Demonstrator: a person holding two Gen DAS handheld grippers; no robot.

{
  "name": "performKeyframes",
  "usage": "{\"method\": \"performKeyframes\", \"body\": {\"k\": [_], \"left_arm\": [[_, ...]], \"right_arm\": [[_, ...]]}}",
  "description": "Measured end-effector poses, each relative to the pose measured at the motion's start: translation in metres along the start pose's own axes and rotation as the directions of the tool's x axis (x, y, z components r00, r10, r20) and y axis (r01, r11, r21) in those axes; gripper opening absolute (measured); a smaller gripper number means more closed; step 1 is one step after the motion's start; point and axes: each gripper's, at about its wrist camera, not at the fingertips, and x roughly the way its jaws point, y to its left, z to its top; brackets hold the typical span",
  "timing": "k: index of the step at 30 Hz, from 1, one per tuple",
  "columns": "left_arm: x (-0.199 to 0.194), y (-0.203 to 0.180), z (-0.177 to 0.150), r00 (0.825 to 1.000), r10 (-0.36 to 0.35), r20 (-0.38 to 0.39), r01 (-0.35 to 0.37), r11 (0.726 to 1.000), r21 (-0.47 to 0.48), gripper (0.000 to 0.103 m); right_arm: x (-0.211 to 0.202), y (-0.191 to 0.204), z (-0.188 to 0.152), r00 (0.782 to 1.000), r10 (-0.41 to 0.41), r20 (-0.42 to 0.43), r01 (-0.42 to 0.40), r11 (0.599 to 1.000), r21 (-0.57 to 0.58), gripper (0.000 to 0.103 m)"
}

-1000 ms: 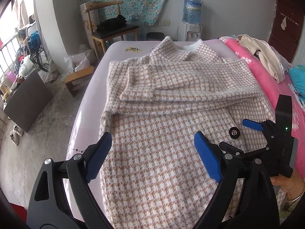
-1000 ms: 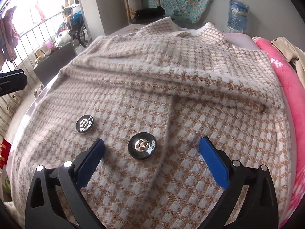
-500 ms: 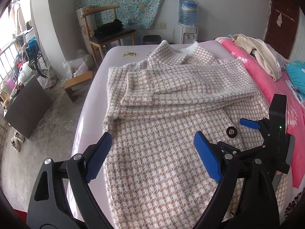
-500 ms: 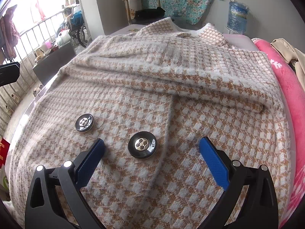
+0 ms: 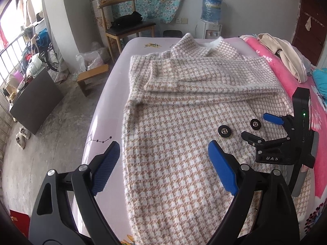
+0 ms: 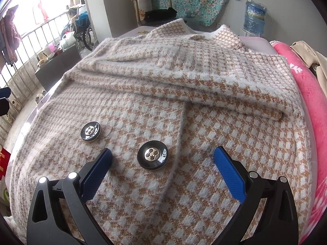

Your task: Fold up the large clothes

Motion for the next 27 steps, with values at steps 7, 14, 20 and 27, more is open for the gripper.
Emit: {"method": "performKeyframes", "body": {"k": [7,14,20,27], "left_arm": [[-0.01,0.003,-0.02,1.0,-0.005,-0.02,0.005,1.0,-0.005,0.084],[-0.031,-0.004,-0.038,0.999,-0.042,0.004,0.042,0.999,0.021,0.084],[-0.047,-0.005,-0.056,0.996,-0.088,0.02,0.087,0.995,0.041,0.084],[-0.065,0.012,-0.083,0.995,-0.092,0.047,0.092,0.996,0.005,0.084]], "right_arm": [[0.0,0.0,0.0,1.0,0.0,0.0,0.0,1.0,0.0,0.097],[0.0,0.0,0.0,1.0,0.0,0.0,0.0,1.0,0.0,0.097],[0.0,0.0,0.0,1.0,-0.005,-0.001,0.005,1.0,0.001,0.097],[0.001,0.005,-0.001,0.999,-0.032,-0.004,0.032,0.999,0.028,0.097]]}}
